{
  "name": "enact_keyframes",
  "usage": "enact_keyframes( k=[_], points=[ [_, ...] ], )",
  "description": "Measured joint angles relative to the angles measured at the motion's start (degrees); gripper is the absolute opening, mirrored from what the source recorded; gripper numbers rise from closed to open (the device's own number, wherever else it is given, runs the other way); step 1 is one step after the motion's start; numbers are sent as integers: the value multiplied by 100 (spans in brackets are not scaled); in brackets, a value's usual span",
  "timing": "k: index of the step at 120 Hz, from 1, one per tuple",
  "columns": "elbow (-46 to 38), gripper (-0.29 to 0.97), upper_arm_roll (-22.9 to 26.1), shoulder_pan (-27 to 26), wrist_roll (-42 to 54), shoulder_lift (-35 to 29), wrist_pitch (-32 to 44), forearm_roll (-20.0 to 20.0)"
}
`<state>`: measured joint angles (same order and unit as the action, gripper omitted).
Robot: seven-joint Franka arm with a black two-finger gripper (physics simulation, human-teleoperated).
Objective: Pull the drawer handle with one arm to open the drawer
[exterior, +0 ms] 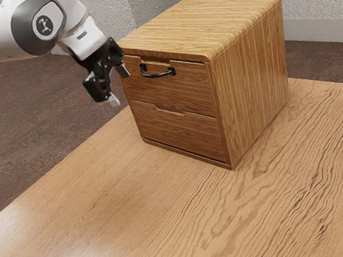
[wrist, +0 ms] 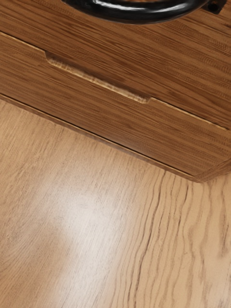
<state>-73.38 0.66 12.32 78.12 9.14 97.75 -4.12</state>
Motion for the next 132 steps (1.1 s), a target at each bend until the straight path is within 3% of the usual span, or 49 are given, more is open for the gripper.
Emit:
enact_keyframes(
  k=[57,132],
  points=[
    [178,68,31,-144,1643,267,787,-138],
    [181,64,104,-132,2481,524,996,-148]
  ],
)
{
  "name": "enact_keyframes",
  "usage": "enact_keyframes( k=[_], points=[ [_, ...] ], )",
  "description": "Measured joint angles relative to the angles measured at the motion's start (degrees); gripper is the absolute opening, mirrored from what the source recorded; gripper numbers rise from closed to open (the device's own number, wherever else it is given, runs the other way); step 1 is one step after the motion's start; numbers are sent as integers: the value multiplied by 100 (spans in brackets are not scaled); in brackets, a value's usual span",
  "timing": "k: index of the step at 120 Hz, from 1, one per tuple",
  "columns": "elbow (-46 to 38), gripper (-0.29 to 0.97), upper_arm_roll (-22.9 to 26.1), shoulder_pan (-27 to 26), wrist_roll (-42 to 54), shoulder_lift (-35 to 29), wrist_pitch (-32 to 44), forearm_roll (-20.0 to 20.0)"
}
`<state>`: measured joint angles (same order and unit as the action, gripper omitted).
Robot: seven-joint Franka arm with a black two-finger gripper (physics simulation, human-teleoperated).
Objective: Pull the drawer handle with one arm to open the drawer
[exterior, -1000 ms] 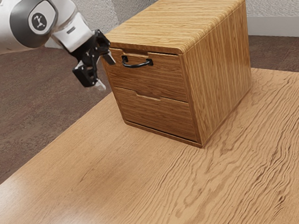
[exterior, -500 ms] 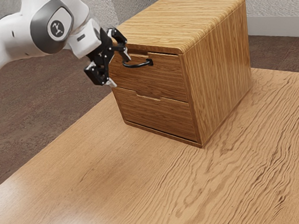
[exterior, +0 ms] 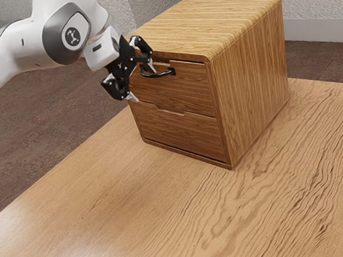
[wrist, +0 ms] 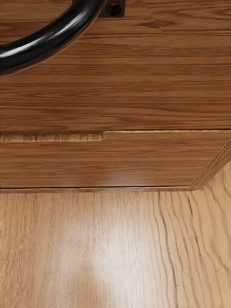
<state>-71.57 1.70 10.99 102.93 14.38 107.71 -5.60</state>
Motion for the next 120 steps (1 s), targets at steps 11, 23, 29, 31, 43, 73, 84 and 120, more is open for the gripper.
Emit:
enact_keyframes(
  k=[11,23,29,31,43,73,84,120],
  points=[
    [0,55,-3,7,55,-3,1,0],
    [1,47,-2,14,107,-9,6,-2],
    [1,42,-1,21,130,-10,10,-3],
    [1,40,0,25,137,-10,10,-3],
    [1,28,1,35,168,-10,8,-3],
    [-15,6,-71,6,169,-129,-92,-76],
    [-17,3,-91,39,136,-140,-176,-142],
    [-19,-4,-202,44,-78,-240,-645,-278]
  ],
)
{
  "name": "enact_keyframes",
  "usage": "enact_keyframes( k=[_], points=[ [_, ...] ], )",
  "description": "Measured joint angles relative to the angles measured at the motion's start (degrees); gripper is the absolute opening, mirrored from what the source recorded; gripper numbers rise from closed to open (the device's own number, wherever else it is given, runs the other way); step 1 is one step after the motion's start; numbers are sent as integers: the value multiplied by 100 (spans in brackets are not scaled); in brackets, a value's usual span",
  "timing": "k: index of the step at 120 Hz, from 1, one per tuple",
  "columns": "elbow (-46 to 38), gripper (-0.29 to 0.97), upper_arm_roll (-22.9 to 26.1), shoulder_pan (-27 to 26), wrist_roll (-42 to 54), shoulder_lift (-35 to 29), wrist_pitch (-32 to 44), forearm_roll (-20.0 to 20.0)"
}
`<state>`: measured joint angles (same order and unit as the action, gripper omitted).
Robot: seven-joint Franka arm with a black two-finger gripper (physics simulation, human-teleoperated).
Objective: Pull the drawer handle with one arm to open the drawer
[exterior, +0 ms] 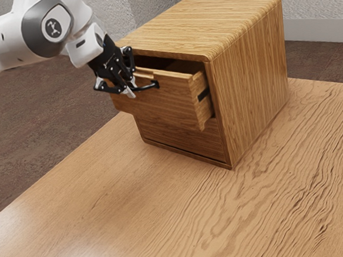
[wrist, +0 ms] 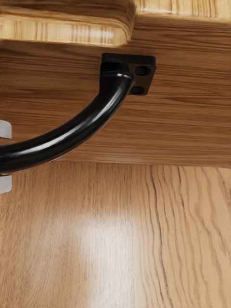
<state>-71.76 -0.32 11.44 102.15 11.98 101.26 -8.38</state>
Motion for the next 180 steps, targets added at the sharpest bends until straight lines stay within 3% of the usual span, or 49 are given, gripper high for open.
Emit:
enact_keyframes(
  k=[58,180],
  points=[
    [-115,-5,-94,8,-521,-294,-745,-14],
    [-2209,-3,-85,243,-1156,-2103,-770,65]
  ],
)
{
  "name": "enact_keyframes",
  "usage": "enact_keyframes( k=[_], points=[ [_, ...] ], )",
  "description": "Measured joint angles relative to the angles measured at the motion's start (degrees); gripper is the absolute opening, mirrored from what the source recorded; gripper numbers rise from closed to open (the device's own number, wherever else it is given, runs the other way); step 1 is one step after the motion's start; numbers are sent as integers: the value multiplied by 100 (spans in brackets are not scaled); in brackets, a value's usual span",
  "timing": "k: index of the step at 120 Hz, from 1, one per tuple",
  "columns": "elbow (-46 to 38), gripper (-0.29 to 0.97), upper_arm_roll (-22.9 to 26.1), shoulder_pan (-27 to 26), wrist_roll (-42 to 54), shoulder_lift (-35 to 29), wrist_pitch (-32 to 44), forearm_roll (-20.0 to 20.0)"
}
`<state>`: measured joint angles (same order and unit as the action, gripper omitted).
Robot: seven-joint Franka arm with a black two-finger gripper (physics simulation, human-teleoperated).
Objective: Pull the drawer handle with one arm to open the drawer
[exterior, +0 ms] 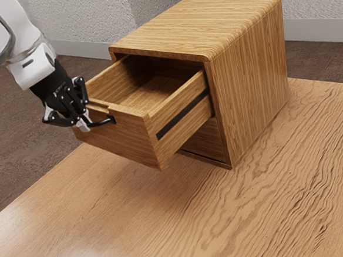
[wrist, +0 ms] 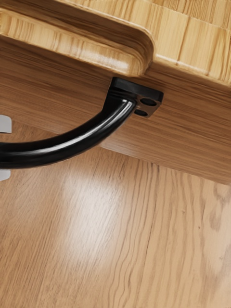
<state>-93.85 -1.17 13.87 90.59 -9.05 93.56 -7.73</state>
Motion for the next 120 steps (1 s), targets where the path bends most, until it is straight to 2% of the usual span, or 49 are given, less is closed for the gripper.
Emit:
enact_keyframes(
  k=[23,54,60,71,84,100,120],
  points=[
    [-164,0,-17,-218,-53,-120,37,-6],
    [-428,16,-20,-210,-111,-430,-16,-14],
    [-411,13,-10,-209,-125,-525,-51,-11],
    [-312,34,-12,-272,-147,-712,-144,0],
    [71,49,-3,-271,-170,-1002,-336,10],
    [268,59,-16,-250,-233,-1073,-539,4],
    [284,64,72,-299,-595,-1079,-726,95]
  ],
)
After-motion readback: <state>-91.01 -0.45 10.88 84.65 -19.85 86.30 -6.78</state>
